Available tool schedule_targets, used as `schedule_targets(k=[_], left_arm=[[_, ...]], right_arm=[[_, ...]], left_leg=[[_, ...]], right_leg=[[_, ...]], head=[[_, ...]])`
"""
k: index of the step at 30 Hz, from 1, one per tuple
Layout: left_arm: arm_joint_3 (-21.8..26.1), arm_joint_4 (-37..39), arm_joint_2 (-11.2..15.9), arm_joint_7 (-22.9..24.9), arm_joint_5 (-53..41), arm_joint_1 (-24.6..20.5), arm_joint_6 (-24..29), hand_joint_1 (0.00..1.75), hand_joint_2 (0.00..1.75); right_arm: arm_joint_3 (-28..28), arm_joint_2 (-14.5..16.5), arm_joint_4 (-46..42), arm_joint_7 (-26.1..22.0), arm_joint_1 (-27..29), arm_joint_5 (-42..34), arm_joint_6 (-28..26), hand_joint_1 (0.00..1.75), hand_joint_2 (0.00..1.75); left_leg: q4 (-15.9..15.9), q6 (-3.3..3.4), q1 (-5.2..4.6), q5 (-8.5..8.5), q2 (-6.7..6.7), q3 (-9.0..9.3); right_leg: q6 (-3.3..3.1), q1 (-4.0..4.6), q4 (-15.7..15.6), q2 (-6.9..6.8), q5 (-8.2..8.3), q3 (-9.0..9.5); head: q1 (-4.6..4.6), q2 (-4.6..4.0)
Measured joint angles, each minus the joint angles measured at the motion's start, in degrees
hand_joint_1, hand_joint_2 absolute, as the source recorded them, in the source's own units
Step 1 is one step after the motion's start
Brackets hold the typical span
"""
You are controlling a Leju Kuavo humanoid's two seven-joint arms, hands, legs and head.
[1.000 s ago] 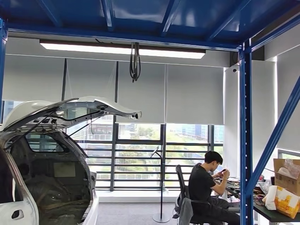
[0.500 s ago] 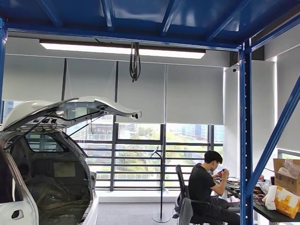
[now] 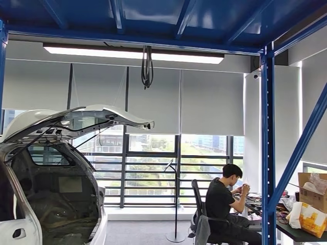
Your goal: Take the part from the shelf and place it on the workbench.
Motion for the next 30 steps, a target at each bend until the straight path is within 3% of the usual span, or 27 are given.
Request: schedule_targets(k=[5,9,24,28,30], left_arm=[[-0.07,0.0,-0.15,0.16,-0.04,-0.43,0.26,0.0,0.0],[-0.11,0.0,-0.38,0.15,-0.04,-0.73,0.53,0.0,0.0],[-0.3,0.0,-0.79,-0.48,-0.13,-0.87,1.67,0.0,0.0],[-0.99,0.0,-0.79,-2.01,-0.67,-0.87,1.5,0.0,1.75],[-1.3,0.0,-0.79,-2.6,-0.78,-0.88,1.3,0.0,1.75]], right_arm=[[1.49,0.74,2.32,-0.37,-0.92,0.11,-0.02,0.0,1.75],[2.43,1.48,3.52,-0.49,-1.3,0.04,0.14,1.75,1.75],[3.49,1.13,5.73,-0.98,-2.79,-2.85,-0.72,1.75,1.75],[3.73,0.66,5.73,-1.02,-2.7,-3.42,-0.89,1.75,1.75],[3.78,0.39,5.73,-1.09,-2.67,-3.79,-1.01,1.75,1.75]], left_leg=[[0.0,0.0,0.0,0.0,0.0,0.0],[0.0,0.0,-0.01,0.0,0.0,0.0],[0.0,0.0,0.0,0.0,0.0,0.02],[0.0,0.0,-0.01,0.0,0.0,0.03],[0.0,0.0,-0.01,0.01,0.0,0.03]], right_leg=[[0.0,0.0,0.0,0.01,0.0,0.01],[0.0,0.0,0.0,0.0,0.0,0.0],[0.0,0.0,-0.01,0.01,0.0,-0.01],[0.0,-0.01,-0.01,-0.01,0.0,0.0],[0.0,-0.01,-0.01,0.0,0.0,0.01]], head=[[0.0,0.0],[0.0,-0.01],[0.0,-0.01],[0.0,0.0],[0.0,0.0]])
